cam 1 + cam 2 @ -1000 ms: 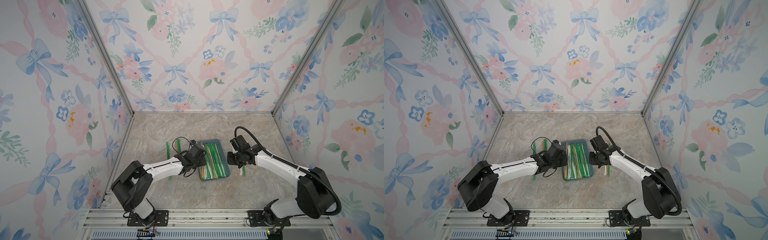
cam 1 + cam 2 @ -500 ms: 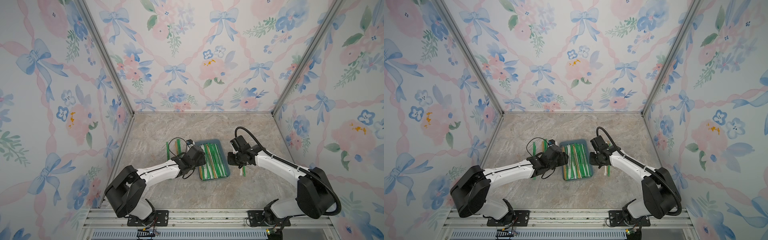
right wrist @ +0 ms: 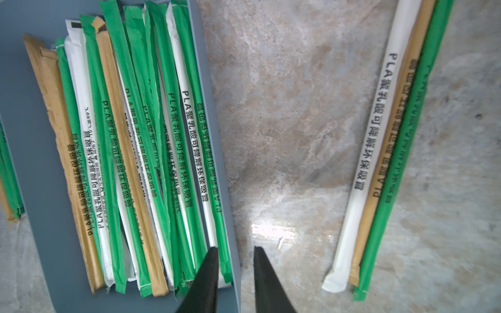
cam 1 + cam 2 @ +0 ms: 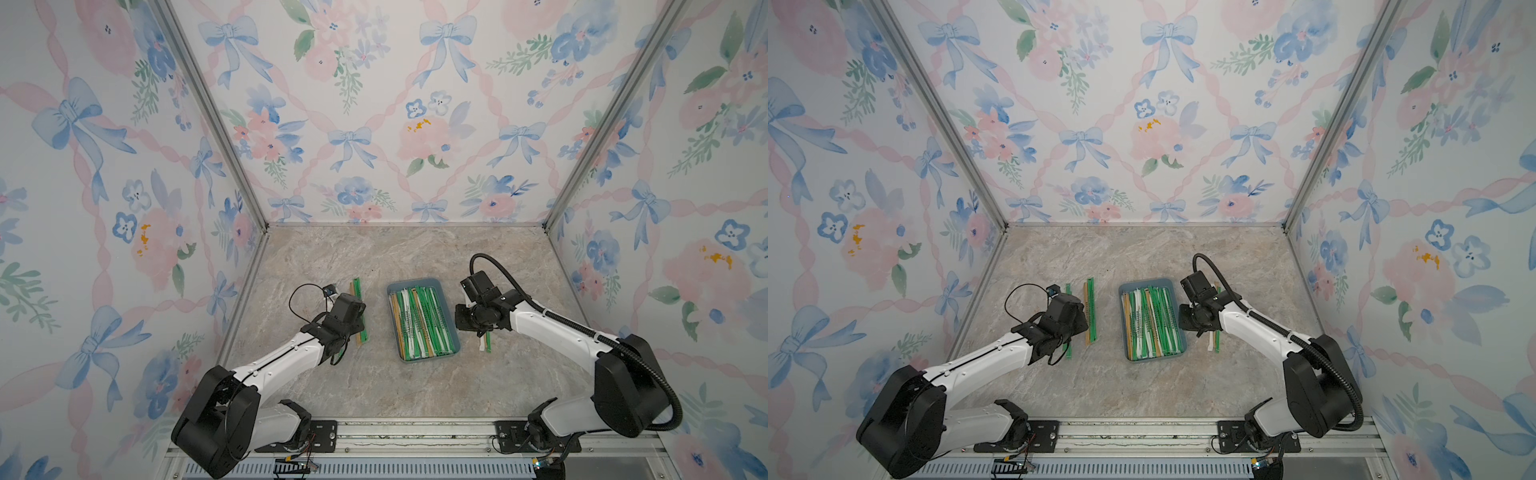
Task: Put the straws into the storage box
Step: Place the straw in the storage box, then pick up the straw from the center of the board.
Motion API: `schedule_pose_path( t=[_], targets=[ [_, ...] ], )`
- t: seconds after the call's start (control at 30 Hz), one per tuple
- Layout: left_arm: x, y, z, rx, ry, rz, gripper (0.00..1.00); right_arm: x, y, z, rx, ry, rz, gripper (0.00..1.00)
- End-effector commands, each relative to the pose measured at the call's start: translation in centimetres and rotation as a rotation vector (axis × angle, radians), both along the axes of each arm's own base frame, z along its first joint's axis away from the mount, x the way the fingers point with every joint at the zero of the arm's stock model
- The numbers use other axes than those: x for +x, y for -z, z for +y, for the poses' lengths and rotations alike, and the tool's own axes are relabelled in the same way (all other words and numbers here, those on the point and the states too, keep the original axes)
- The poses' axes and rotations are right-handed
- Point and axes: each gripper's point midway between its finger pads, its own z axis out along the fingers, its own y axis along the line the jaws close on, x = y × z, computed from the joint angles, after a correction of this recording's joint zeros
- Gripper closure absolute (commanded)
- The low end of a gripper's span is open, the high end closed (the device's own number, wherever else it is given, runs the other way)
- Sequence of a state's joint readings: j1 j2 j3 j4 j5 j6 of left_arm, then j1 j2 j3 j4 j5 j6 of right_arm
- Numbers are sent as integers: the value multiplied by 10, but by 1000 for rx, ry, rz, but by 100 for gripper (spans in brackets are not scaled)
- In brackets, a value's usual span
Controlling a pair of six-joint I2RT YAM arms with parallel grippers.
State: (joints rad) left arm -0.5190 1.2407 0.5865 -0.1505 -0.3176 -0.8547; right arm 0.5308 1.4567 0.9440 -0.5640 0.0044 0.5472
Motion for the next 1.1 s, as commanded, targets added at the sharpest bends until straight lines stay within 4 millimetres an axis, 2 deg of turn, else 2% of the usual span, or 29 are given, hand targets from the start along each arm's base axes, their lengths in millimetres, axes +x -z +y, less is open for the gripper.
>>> schedule_pose_path(
  t=[0.0, 0.2, 0.53, 0.77, 1.07],
  targets=[
    [0, 9, 2, 41, 32, 39, 55, 0, 0, -1, 7, 4, 4, 75],
    [6, 27, -8, 56, 81, 112, 55, 1, -2, -1, 4, 3, -1, 75],
    [11, 38, -6, 106, 87, 142, 59, 1, -1, -2, 1, 6, 1, 75],
    [7, 56, -4, 144, 109, 194, 60, 1, 1, -4, -2, 9, 4, 75],
    [7, 59, 0, 178, 109, 200, 64, -1, 1, -11, -5, 23, 1, 75]
  ],
)
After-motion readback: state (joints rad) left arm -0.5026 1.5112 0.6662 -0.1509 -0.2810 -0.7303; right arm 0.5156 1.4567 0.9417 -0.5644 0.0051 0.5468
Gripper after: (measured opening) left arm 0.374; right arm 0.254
